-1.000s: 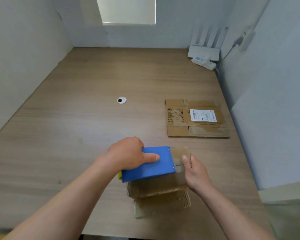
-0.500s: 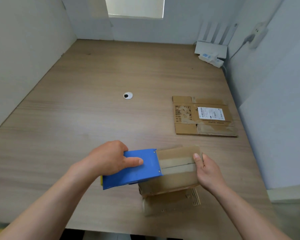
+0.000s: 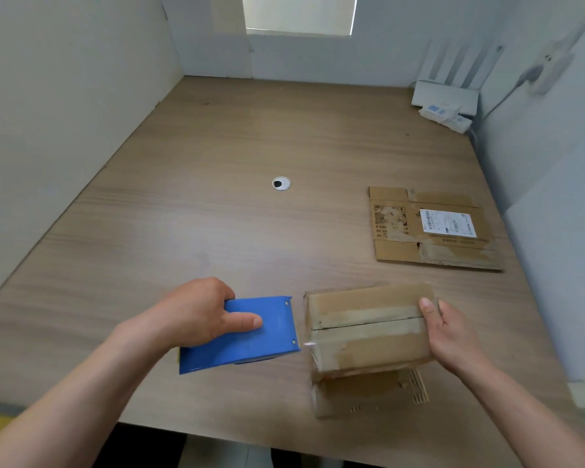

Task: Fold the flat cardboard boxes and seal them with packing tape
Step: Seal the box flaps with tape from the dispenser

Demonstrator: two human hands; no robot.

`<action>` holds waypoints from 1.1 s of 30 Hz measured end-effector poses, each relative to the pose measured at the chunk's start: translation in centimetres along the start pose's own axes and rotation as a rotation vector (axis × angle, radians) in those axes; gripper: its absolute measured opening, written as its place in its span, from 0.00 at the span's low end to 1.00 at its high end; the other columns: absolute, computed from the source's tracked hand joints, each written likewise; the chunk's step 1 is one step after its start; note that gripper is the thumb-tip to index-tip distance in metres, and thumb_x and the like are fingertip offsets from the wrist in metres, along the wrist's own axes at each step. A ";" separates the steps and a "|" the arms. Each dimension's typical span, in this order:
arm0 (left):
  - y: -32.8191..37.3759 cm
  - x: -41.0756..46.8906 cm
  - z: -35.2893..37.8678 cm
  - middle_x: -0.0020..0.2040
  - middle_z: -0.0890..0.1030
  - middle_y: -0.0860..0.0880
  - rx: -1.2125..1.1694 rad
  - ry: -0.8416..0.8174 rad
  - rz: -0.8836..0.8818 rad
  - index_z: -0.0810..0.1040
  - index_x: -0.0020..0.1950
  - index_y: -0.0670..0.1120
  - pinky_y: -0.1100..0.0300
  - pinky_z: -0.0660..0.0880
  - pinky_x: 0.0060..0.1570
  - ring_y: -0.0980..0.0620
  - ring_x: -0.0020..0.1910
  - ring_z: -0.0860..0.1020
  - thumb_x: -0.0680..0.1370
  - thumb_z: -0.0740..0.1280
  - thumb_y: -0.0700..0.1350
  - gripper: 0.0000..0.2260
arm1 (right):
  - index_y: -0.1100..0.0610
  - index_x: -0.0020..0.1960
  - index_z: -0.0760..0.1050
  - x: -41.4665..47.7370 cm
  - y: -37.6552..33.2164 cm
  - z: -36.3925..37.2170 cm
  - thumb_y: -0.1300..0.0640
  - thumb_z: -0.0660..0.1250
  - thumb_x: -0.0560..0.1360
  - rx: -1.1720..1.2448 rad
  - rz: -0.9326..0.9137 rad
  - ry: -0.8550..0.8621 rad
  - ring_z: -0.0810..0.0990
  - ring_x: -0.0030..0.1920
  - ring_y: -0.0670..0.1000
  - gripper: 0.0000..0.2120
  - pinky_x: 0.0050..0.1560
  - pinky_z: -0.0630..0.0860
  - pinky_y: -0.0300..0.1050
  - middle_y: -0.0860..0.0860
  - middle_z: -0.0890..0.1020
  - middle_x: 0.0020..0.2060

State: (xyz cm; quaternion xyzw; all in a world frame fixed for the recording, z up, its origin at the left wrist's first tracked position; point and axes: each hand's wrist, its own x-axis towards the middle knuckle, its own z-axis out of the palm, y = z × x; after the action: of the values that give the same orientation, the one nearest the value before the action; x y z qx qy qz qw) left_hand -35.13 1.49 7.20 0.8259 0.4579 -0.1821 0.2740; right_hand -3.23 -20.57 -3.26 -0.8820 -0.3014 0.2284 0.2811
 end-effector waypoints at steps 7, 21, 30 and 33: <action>2.3 1.6 1.2 0.35 0.75 0.51 0.229 -0.010 -0.029 0.71 0.37 0.48 0.57 0.66 0.34 0.51 0.35 0.74 0.71 0.65 0.73 0.27 | 0.63 0.45 0.73 0.1 0.0 0.1 0.44 0.54 0.83 -0.012 0.007 0.006 0.77 0.41 0.57 0.23 0.45 0.72 0.52 0.57 0.79 0.39; 4.2 2.1 5.2 0.34 0.73 0.52 0.459 0.083 -0.083 0.68 0.35 0.49 0.60 0.65 0.32 0.51 0.34 0.72 0.74 0.66 0.61 0.18 | 0.62 0.39 0.68 -0.5 -0.9 0.1 0.47 0.55 0.84 0.023 0.026 0.030 0.73 0.38 0.56 0.21 0.39 0.65 0.51 0.57 0.75 0.36; -4.9 3.4 9.8 0.49 0.82 0.47 0.096 0.426 -0.219 0.71 0.50 0.49 0.53 0.72 0.39 0.42 0.48 0.79 0.80 0.60 0.60 0.15 | 0.62 0.40 0.68 -0.7 -1.1 0.2 0.48 0.55 0.84 0.029 0.027 0.045 0.74 0.39 0.58 0.21 0.42 0.67 0.53 0.58 0.75 0.36; -7.4 4.2 11.3 0.49 0.82 0.45 -0.007 0.420 -0.260 0.69 0.49 0.48 0.52 0.70 0.39 0.41 0.46 0.76 0.80 0.63 0.55 0.11 | 0.60 0.39 0.68 -0.7 -1.2 0.2 0.48 0.55 0.84 0.038 0.030 0.048 0.74 0.39 0.56 0.21 0.40 0.65 0.53 0.57 0.75 0.36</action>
State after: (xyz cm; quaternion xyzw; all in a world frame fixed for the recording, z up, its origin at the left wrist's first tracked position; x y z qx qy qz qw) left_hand -39.88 0.46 -6.08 0.7788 0.6078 -0.0386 0.1500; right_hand -4.36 -20.20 -2.54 -0.8862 -0.2768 0.2170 0.3014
